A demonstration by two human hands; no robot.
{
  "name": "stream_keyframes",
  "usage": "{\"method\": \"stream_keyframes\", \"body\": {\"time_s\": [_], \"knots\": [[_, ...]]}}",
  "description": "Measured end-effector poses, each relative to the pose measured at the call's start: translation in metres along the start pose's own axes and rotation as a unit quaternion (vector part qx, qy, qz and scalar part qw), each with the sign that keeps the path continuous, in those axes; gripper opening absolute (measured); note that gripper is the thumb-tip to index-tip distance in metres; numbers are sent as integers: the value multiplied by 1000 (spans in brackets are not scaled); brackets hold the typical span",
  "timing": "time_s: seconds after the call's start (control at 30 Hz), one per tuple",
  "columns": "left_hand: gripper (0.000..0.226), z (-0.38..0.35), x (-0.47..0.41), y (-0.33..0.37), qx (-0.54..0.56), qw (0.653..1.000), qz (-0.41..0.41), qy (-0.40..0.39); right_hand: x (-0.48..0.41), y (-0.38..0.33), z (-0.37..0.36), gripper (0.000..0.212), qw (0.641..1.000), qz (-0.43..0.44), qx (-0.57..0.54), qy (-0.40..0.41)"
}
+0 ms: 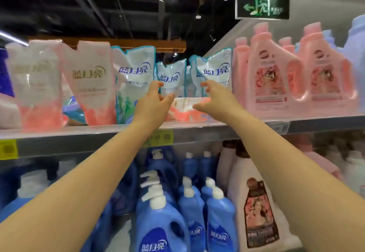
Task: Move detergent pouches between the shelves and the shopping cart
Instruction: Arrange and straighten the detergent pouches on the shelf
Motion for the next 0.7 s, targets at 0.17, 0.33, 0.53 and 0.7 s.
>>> {"method": "stream_keyframes", "body": {"time_s": [0.17,0.33,0.53,0.7], "knots": [[68,-15,-35,-20,-16,999,13,-43,-49,13,-19,104,980,27,166,-107],[78,-23,-53,-34,-21,998,-7,-58,-87,23,-48,122,942,11,232,-242],[69,-27,-50,-42,-75,994,-69,-34,-102,28,-61,99,924,-5,289,-251],[50,-25,-50,-42,-82,994,-62,-36,-96,18,-61,45,918,79,342,-186]]}}
Point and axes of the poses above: each hand's wrist, its own x-axis away from the middle knuckle, its own z-axis out of the back of the hand, y = z × x, the point moved 1 cm from there along -x, towards the middle knuckle, and after that the axes turned 1 degree about -x, right-handed, at the moved point
